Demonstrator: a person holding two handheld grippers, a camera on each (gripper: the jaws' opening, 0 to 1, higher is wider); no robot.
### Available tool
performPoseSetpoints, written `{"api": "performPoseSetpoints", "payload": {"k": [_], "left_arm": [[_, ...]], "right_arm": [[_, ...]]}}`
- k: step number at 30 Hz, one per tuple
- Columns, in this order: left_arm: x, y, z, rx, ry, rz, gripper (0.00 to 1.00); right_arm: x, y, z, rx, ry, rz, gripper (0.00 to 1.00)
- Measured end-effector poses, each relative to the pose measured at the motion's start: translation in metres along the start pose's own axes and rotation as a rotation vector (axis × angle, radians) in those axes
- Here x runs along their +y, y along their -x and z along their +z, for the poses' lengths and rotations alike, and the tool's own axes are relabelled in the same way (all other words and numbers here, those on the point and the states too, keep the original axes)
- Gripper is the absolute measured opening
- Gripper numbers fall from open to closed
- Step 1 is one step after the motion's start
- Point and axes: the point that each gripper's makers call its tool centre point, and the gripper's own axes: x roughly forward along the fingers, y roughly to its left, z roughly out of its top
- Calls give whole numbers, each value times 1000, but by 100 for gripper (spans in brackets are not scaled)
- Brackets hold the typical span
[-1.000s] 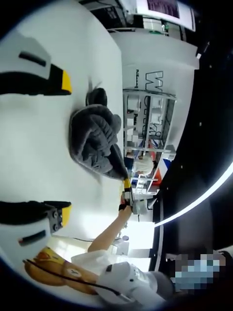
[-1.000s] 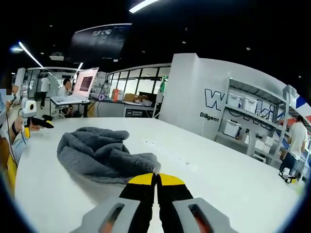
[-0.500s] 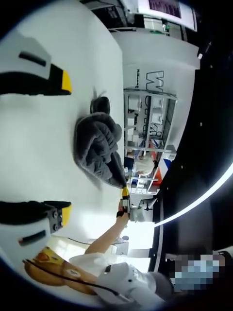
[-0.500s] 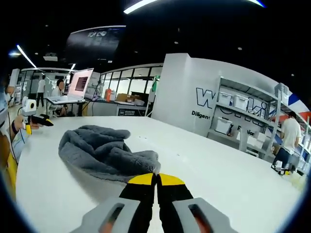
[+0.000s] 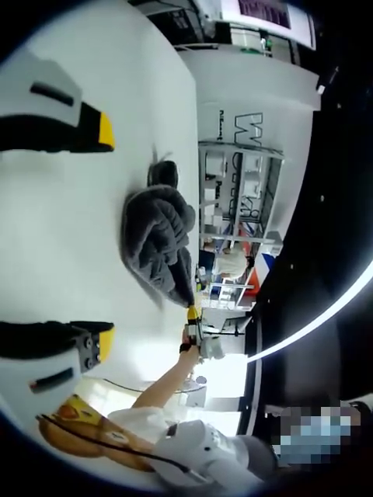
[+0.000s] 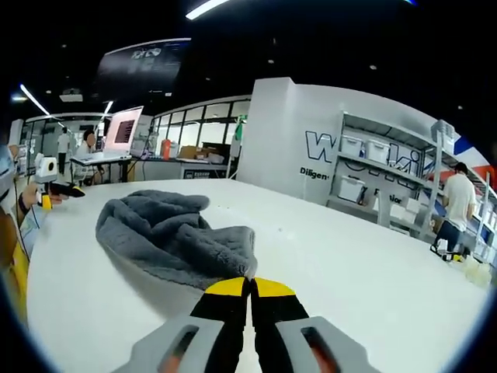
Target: Fold the towel on the table until its edges align and the towel forms a compact rectangular stack.
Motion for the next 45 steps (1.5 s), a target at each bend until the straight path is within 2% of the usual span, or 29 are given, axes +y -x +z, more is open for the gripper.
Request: {"api": "performPoseSetpoints", "payload": {"k": [9, 22, 29, 45], "left_arm": [[0, 1, -2, 2, 5, 3, 94], [4, -3, -4, 10, 10, 6, 94], [3, -5, -5, 13, 12, -1, 94], [5, -3, -4, 15, 11, 6, 94]], "right_arm": [[-9, 10, -16, 25, -31, -24, 2], [-12, 18, -58, 101, -70, -45, 2], [-5, 16, -78, 162, -50, -42, 2], [-1, 16, -89, 177, -75, -30, 2]]}}
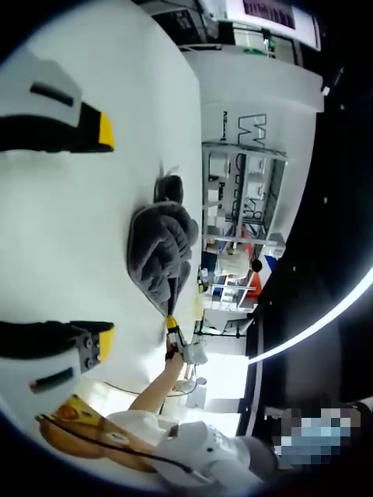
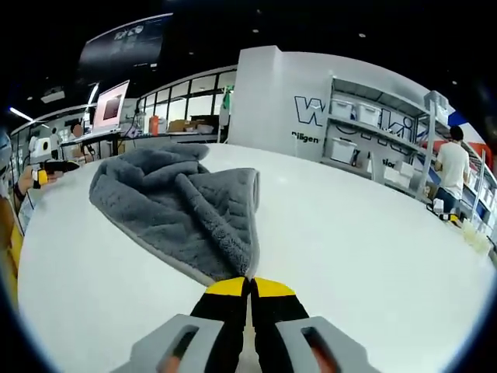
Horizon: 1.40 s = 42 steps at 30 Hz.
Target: Fold the towel on the table until its edges align and the towel forms a compact rectangular stack.
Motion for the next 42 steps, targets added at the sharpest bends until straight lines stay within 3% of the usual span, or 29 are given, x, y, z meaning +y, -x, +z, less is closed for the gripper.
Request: {"api": "performPoseSetpoints", "payload": {"k": [31, 42], "left_arm": [[-1, 1, 0, -5, 2, 7, 94], [1, 2, -1, -6, 6, 11, 94]], "right_arm": [[0, 0, 0, -13, 18, -10, 4], [-1, 7, 1, -8, 28, -31, 13]]}}
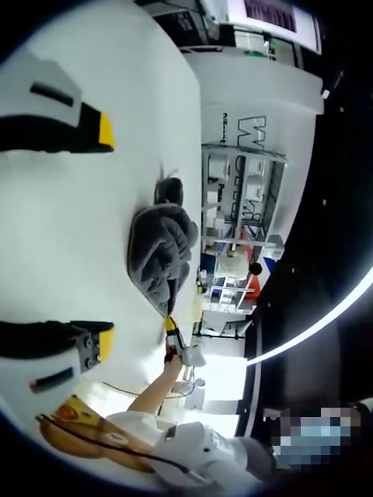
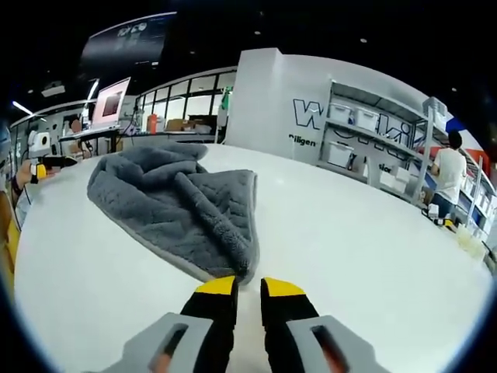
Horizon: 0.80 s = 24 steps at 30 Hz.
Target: Fold the towel on the table until its edges align and the towel forms a compact rectangular stack.
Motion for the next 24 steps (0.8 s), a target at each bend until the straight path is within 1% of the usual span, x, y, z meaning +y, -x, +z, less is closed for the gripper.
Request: {"api": "performPoseSetpoints", "payload": {"k": [3, 11, 15, 18, 24], "left_arm": [[1, 0, 0, 0, 1, 1, 94], [3, 0, 0, -2, 4, 4, 94], [4, 1, -1, -2, 5, 5, 94], [6, 1, -1, -1, 7, 6, 94], [5, -1, -2, 0, 10, 3, 94]], "right_arm": [[4, 5, 1, -2, 5, 1, 16], [25, 16, 5, -9, 36, 44, 25], [42, 24, 14, -26, 55, 74, 26], [52, 28, 17, -21, 82, 89, 28], [66, 37, 27, -34, 99, 102, 31]]}}
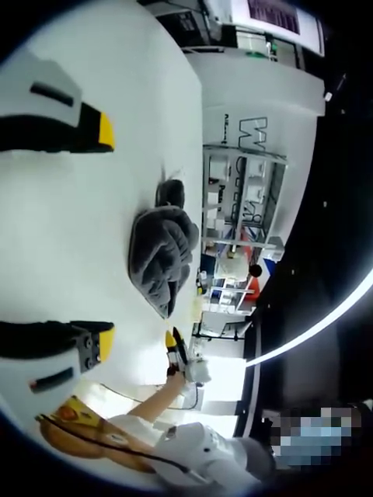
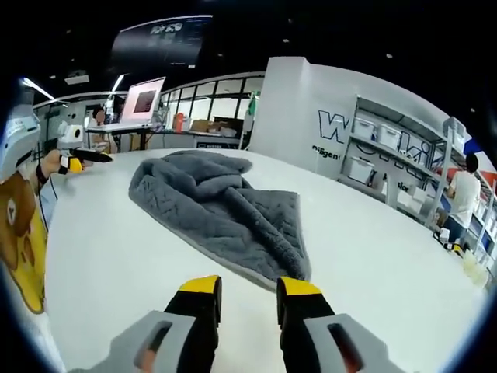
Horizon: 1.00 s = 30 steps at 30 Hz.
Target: Fold the towel on the table until its edges align and the towel forms a compact rectangular stack.
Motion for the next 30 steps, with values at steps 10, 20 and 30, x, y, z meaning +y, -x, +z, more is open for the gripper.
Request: {"api": "performPoseSetpoints", "payload": {"k": [10, 20, 30], "left_arm": [[-1, 0, 1, -2, -1, -3, 94], [0, 0, 0, -1, -1, -3, 94], [0, 1, 1, -4, 0, 1, 94]], "right_arm": [[9, 9, -10, 41, 3, 11, 42], [21, 21, -7, 2, -56, 52, 61], [25, 28, -5, -6, -67, 50, 66]]}}
